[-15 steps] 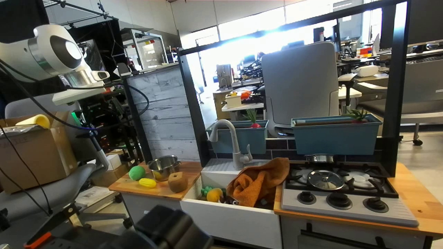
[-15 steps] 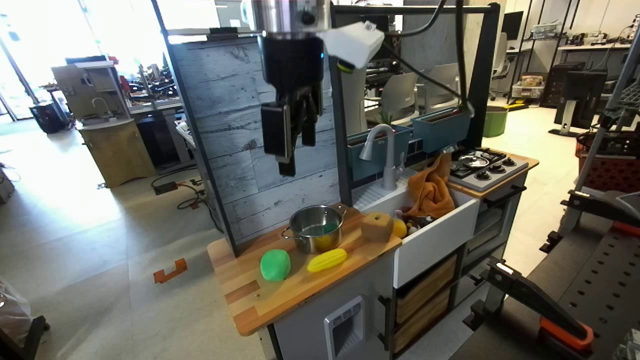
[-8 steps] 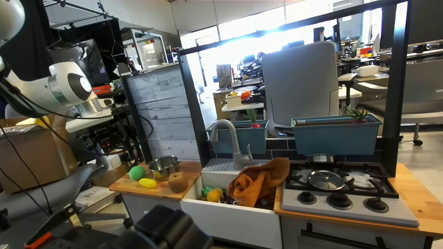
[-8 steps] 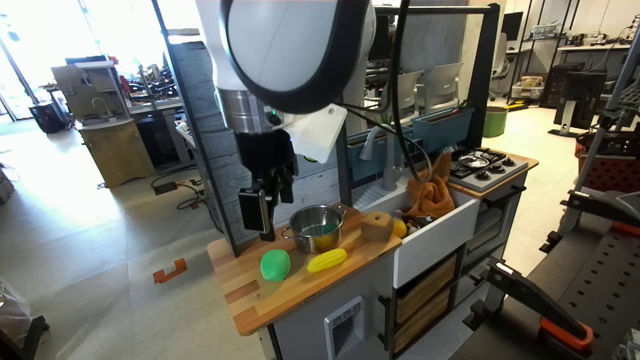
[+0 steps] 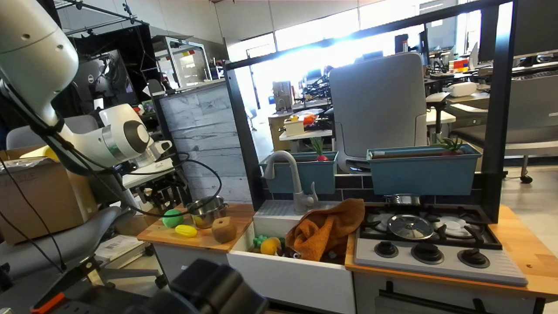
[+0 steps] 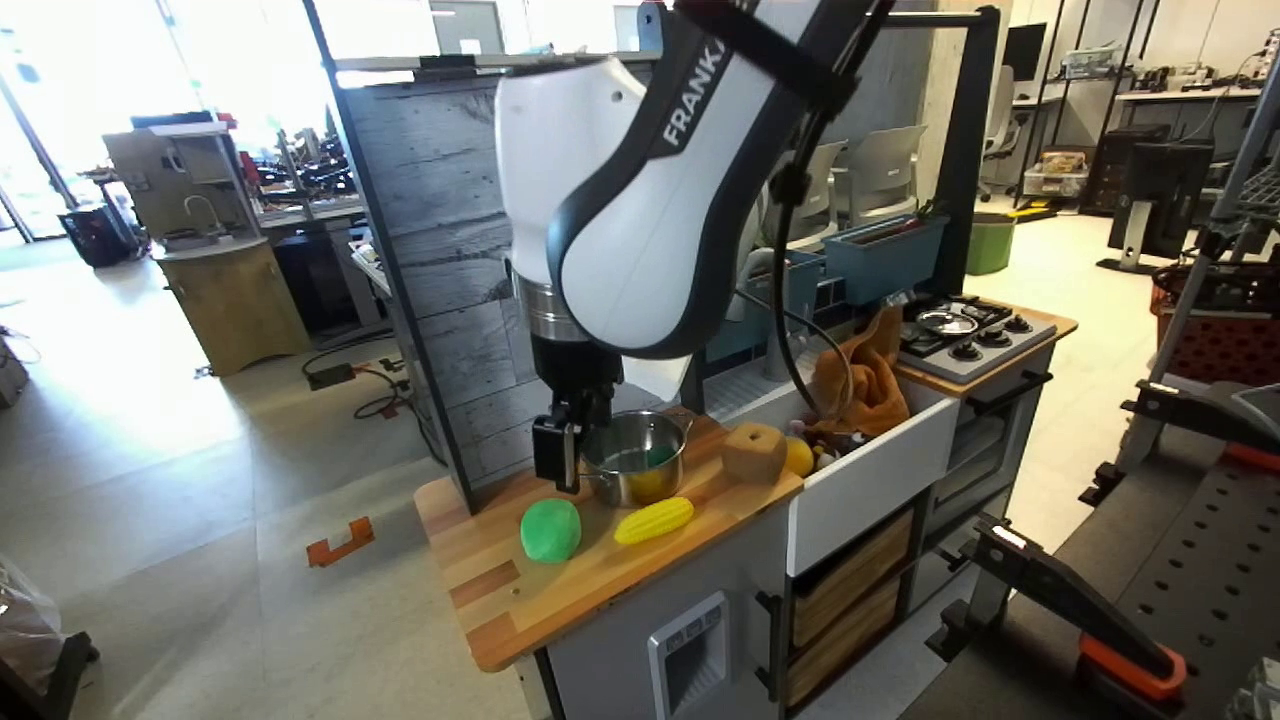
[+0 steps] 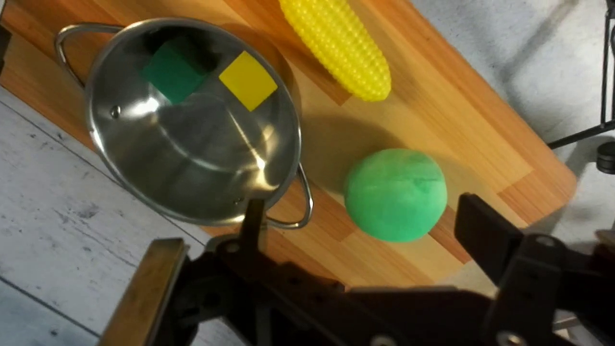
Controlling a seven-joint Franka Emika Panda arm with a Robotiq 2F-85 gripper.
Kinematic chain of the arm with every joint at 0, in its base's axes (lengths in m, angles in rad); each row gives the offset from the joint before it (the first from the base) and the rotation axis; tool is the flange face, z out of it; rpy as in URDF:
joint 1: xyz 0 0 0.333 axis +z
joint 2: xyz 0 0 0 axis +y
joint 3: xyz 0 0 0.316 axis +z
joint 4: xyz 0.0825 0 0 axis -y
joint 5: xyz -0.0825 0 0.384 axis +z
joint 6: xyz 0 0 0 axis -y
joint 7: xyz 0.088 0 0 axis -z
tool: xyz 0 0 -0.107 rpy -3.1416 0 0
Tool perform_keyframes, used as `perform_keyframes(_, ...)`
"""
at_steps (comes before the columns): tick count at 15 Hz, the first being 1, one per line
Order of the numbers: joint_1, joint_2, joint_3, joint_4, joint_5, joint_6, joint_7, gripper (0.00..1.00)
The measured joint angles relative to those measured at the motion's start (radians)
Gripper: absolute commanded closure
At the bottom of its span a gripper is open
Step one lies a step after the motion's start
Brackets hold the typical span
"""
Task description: Move the pee plush toy
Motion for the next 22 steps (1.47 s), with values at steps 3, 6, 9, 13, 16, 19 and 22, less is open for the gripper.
perform_keyframes(3,0.002,0.069,-0.001,0.056,0.001,-0.005,-0.012,0.0)
perform_keyframes(6,0.012,0.119,0.0,0.108,0.001,-0.009,-0.023,0.0)
perform_keyframes(9,0.027,0.151,0.0,0.153,0.001,-0.013,-0.03,0.0)
perform_keyframes(13,0.044,0.179,0.0,0.197,0.001,-0.025,-0.042,0.0)
perform_keyframes(16,0.049,0.198,0.001,0.227,0.001,-0.061,-0.054,0.0)
perform_keyframes(19,0.049,0.217,0.003,0.258,0.002,-0.103,-0.066,0.29)
perform_keyframes(22,0.049,0.238,0.002,0.291,0.002,-0.135,-0.074,0.47)
